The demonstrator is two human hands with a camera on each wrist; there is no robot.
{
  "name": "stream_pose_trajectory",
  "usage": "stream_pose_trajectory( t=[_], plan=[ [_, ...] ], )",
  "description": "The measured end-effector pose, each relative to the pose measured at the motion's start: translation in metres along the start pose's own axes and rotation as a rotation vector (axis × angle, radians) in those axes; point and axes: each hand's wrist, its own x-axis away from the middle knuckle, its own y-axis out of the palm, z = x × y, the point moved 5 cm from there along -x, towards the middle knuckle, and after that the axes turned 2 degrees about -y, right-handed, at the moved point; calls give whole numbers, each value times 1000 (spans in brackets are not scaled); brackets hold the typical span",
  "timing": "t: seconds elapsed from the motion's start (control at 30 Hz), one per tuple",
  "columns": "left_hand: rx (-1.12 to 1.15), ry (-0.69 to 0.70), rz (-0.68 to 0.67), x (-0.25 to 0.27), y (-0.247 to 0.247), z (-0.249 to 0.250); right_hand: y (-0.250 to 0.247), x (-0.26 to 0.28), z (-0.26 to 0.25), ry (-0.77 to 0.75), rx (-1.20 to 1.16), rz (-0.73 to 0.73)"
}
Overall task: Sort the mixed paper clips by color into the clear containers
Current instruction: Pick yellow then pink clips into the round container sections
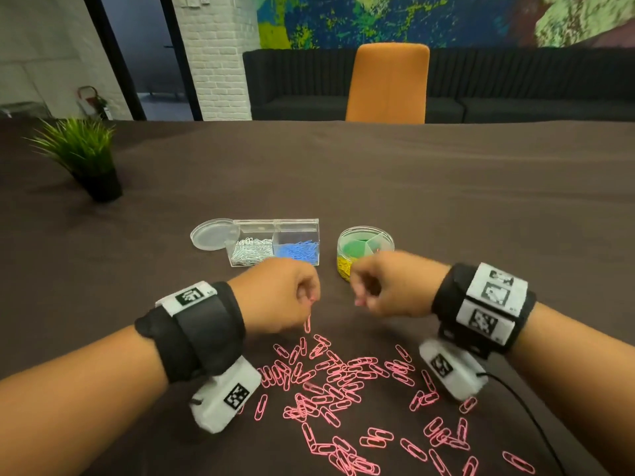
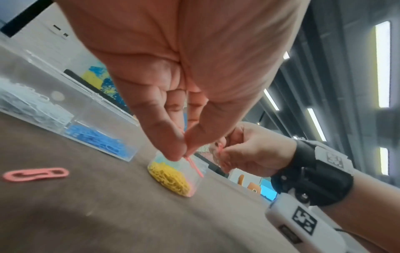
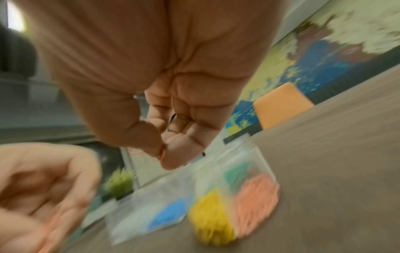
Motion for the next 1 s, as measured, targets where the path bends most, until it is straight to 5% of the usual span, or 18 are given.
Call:
stream_pose_trajectory(
  t=[0.13,0.2,0.53,0.8,0.87,1.0],
  plan=[
    [230,-19,104,-28,-14,8,-57,-20,37,99,-149,410],
    [329,-18,127,-42,-17,14,-67,-31,49,166,-104,479],
    [458,-41,362,-105,-27,43,-62,-44,66,256,159,399],
    [160,-60,253,-134,-8,71,-71,1,72,202,81,459],
    [100,-48,210,-136,-6,76,-67,14,72,215,108,392],
    [75,-41,167,-138,-8,79,-37,35,68,255,150,22]
  ],
)
